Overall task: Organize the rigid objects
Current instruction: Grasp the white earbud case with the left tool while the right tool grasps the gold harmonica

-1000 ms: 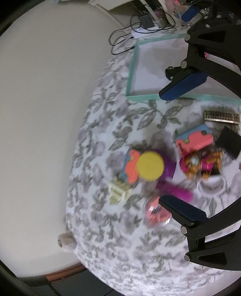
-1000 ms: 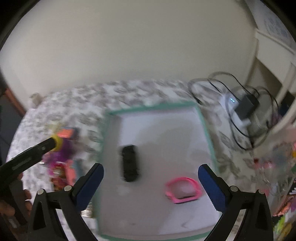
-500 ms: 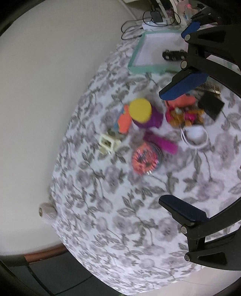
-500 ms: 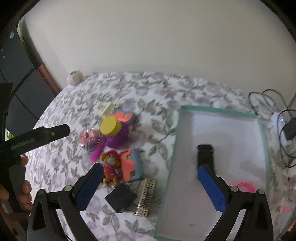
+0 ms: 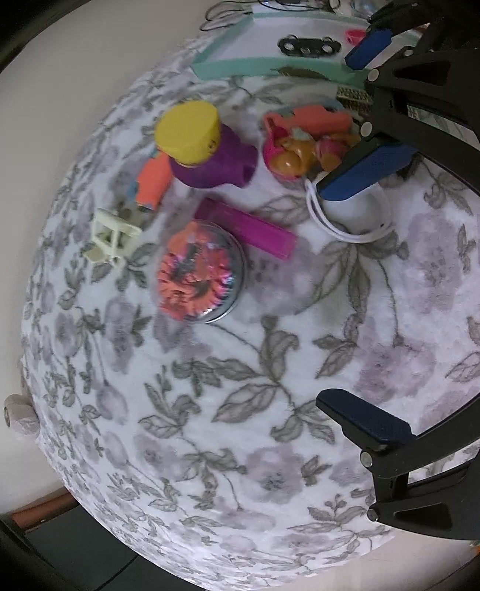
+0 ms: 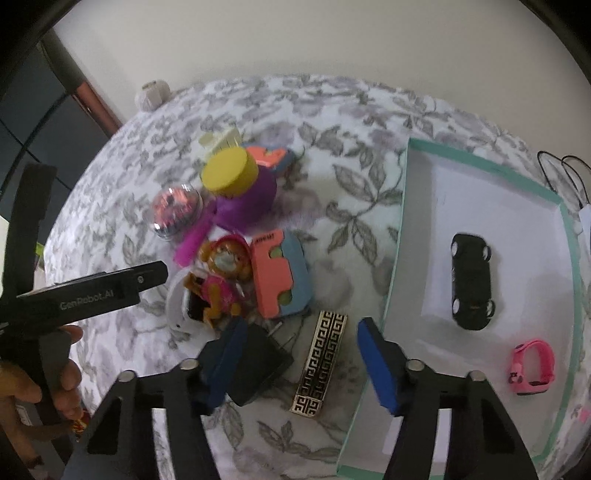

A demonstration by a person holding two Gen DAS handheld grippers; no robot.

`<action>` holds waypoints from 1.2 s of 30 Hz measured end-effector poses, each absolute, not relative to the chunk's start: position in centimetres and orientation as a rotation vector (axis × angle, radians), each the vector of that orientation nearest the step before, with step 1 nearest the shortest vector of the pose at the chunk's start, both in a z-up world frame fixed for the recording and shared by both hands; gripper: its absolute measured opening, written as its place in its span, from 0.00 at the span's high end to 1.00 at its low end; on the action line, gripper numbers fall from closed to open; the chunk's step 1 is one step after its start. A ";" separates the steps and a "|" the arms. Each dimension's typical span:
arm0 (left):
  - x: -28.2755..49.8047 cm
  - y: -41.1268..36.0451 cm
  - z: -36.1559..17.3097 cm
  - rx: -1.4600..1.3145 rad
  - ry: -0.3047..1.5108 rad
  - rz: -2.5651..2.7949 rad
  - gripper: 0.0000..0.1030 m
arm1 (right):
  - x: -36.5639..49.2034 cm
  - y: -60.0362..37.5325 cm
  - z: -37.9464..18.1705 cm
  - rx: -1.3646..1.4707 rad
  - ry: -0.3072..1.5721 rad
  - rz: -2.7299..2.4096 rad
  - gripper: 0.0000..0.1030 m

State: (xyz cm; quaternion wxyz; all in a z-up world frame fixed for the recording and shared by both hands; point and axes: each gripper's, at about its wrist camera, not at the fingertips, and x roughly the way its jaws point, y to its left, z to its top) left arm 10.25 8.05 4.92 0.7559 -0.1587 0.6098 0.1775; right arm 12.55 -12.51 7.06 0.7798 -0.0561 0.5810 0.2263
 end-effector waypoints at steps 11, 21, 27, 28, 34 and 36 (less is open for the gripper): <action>10.1 5.5 1.6 -0.255 1.412 0.359 0.32 | 12.7 -12.7 5.4 -0.170 1.313 0.444 0.62; 10.6 3.4 1.1 -0.188 1.397 0.369 0.36 | 12.6 -13.3 5.2 -0.168 1.328 0.468 0.67; 10.7 3.2 1.8 -0.134 1.390 0.373 0.36 | 12.3 -12.0 4.1 -0.209 1.352 0.466 0.68; 10.7 3.0 2.0 -0.131 1.389 0.374 0.36 | 12.3 -11.9 3.7 -0.214 1.359 0.466 0.68; 11.0 1.6 2.2 -0.133 1.383 0.356 0.53 | 12.1 -11.1 3.4 -0.234 1.362 0.463 0.68; 11.1 0.9 2.4 -0.140 1.379 0.344 0.61 | 12.0 -11.0 3.4 -0.236 1.358 0.463 0.72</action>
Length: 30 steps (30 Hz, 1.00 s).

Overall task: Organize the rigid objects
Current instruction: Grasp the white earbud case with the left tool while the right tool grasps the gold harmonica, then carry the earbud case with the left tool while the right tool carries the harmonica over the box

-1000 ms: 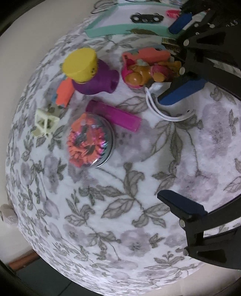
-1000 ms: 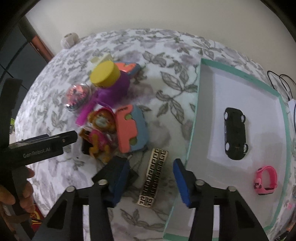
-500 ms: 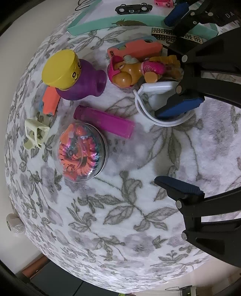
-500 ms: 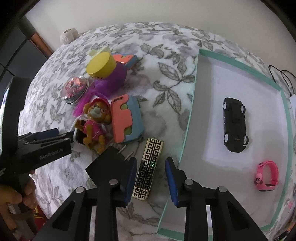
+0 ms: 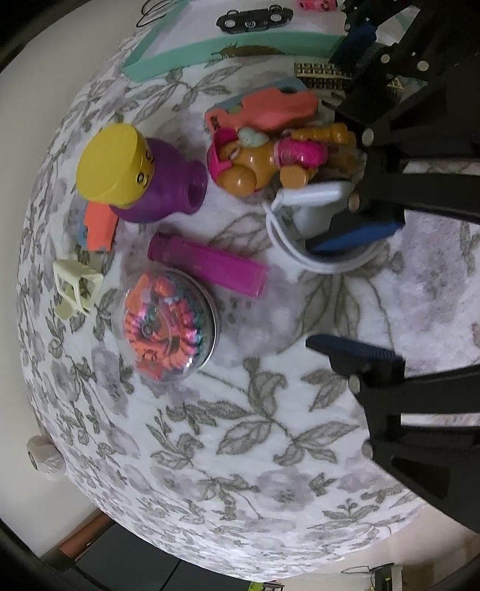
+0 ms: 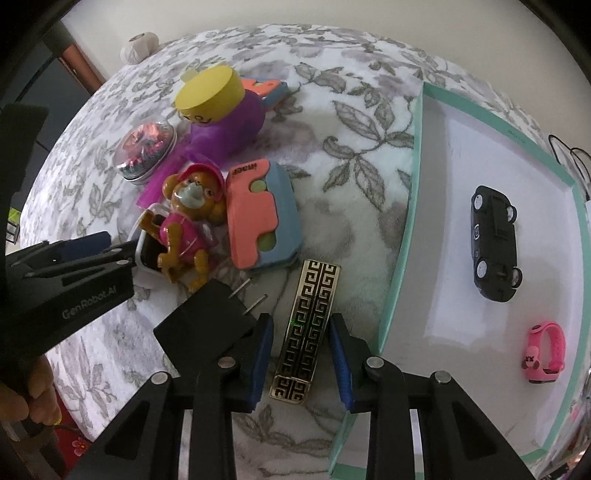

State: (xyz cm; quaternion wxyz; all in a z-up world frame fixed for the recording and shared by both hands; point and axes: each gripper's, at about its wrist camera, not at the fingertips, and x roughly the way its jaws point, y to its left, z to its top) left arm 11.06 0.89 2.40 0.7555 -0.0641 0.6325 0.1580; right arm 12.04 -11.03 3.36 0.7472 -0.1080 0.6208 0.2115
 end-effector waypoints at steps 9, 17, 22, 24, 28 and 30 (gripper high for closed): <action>11.3 0.5 2.7 -0.236 1.350 0.340 0.89 | 12.3 -11.8 3.4 -0.215 1.350 0.487 0.75; 11.2 1.8 3.0 -0.261 1.334 0.346 0.91 | 12.0 -11.8 3.4 -0.172 1.350 0.504 0.76; 11.2 2.9 3.5 -0.258 1.323 0.338 0.93 | 12.3 -12.4 3.6 -0.126 1.347 0.518 0.77; 11.1 3.2 3.8 -0.260 1.319 0.336 0.93 | 12.4 -12.5 3.8 -0.116 1.340 0.521 0.77; 11.0 4.2 4.8 -0.271 1.312 0.333 0.94 | 12.9 -13.3 4.8 -0.090 1.320 0.530 0.77; 10.8 4.6 5.4 -0.276 1.301 0.334 0.94 | 12.8 -13.8 5.4 -0.074 1.310 0.537 0.77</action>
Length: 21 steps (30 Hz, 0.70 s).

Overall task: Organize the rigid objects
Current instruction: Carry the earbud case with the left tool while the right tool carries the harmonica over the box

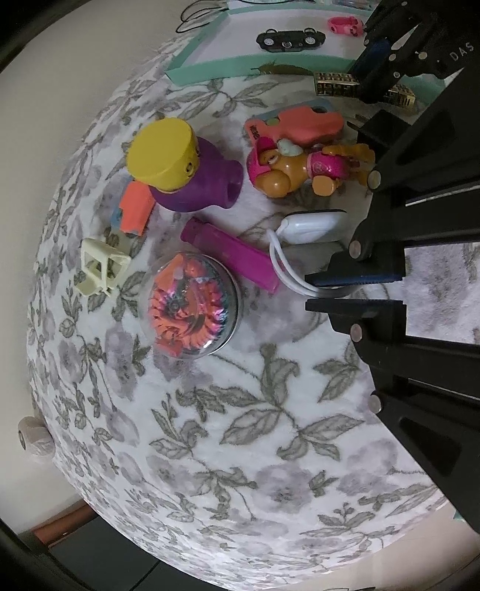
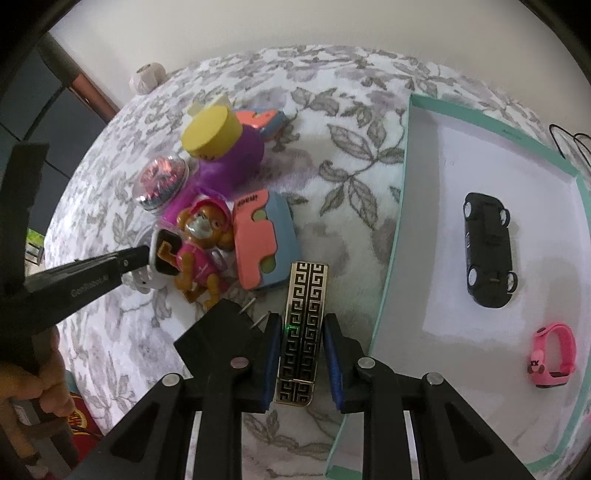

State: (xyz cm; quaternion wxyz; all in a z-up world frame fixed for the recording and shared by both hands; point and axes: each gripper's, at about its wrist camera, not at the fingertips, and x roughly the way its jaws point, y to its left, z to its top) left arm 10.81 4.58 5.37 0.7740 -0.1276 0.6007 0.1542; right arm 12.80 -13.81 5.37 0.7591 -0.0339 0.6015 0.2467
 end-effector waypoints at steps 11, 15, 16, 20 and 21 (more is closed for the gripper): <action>10.0 6.7 9.4 -0.303 1.208 0.353 0.94 | 12.7 -14.6 8.1 -0.043 1.231 0.551 0.77; 9.5 7.2 11.5 -0.326 1.144 0.352 0.94 | 12.6 -14.7 9.6 -0.032 1.191 0.551 0.77; 9.3 7.3 12.4 -0.333 1.118 0.346 0.94 | 12.5 -14.7 10.0 -0.029 1.178 0.552 0.77; 8.9 7.0 15.9 -0.343 1.006 0.317 0.94 | 12.3 -16.1 13.0 -0.007 1.094 0.536 0.77; 8.7 6.8 16.9 -0.346 0.978 0.300 0.94 | 12.3 -16.6 13.8 -0.001 1.076 0.524 0.77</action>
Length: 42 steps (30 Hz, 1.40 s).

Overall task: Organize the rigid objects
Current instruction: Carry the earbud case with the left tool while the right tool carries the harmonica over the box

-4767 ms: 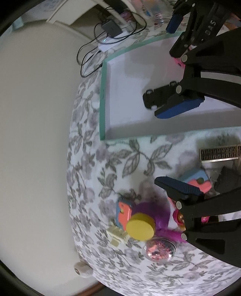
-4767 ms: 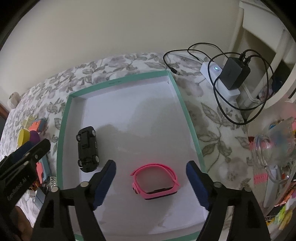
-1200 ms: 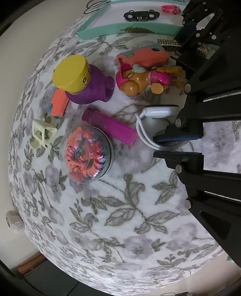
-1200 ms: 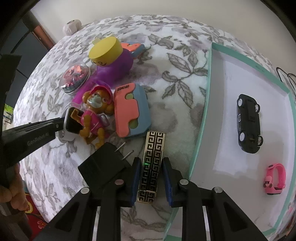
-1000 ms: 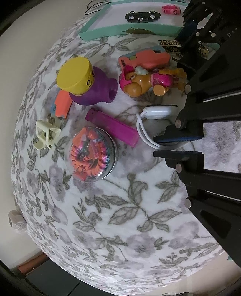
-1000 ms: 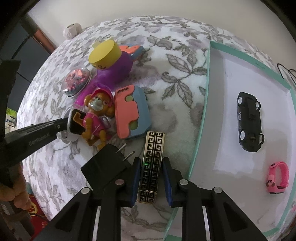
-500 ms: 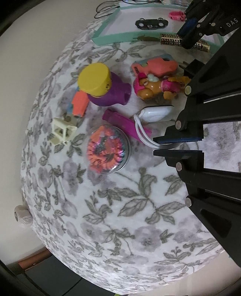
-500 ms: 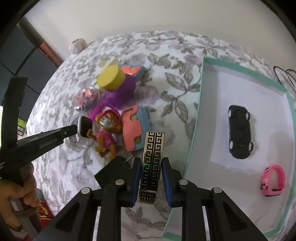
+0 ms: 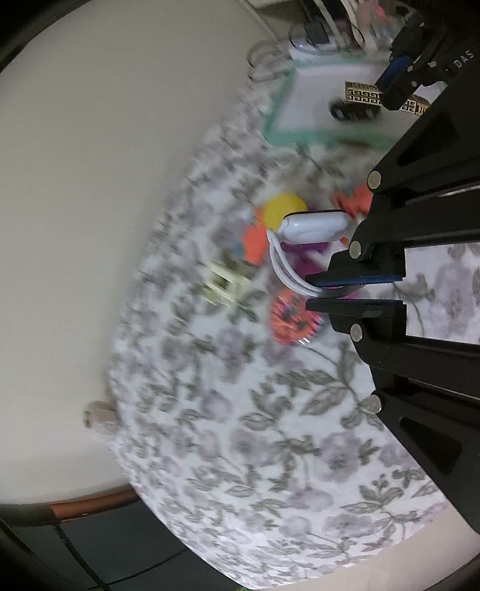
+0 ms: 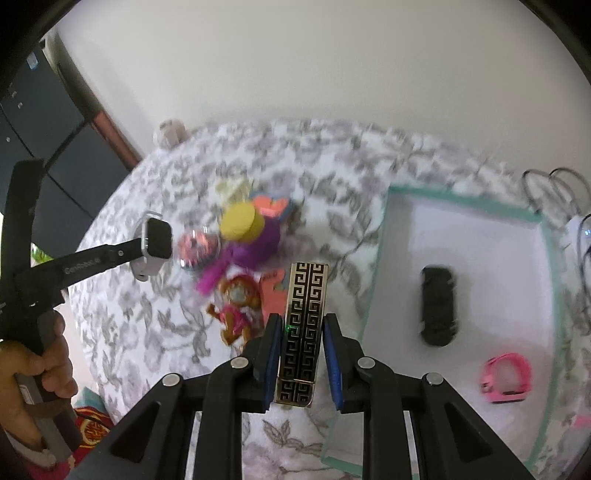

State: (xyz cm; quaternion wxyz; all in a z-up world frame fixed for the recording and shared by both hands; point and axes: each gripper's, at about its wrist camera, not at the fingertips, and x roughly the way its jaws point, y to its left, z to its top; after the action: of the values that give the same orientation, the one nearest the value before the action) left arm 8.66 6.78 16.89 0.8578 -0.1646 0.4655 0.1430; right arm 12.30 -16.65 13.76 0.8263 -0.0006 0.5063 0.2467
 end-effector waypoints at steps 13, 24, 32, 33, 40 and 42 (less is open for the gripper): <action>9.8 -3.1 19.0 -0.212 0.861 0.022 0.94 | 13.0 -26.1 17.7 0.057 0.949 0.258 0.77; 11.8 -11.5 15.3 -0.093 0.944 -0.143 0.94 | 14.1 -33.1 16.3 0.117 0.893 0.044 0.77; 12.4 -14.9 11.7 -0.037 0.993 -0.174 0.94 | 15.4 -32.6 11.9 0.126 0.894 0.073 0.77; 12.4 -15.1 11.3 -0.031 0.997 -0.174 0.94 | 15.5 -32.6 11.4 0.125 0.896 0.072 0.77; 12.4 -16.1 8.6 0.010 1.033 -0.166 0.94 | 16.3 -33.4 8.2 0.101 0.959 0.006 0.77; 12.3 -16.0 8.0 0.009 1.050 -0.163 0.94 | 16.3 -34.1 7.7 0.108 0.987 -0.013 0.77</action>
State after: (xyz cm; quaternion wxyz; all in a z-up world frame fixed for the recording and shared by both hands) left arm 12.34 -16.01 8.04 0.8621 0.0044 0.5008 -0.0777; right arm 16.32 -34.05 7.67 0.8793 0.0520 0.4733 -0.0062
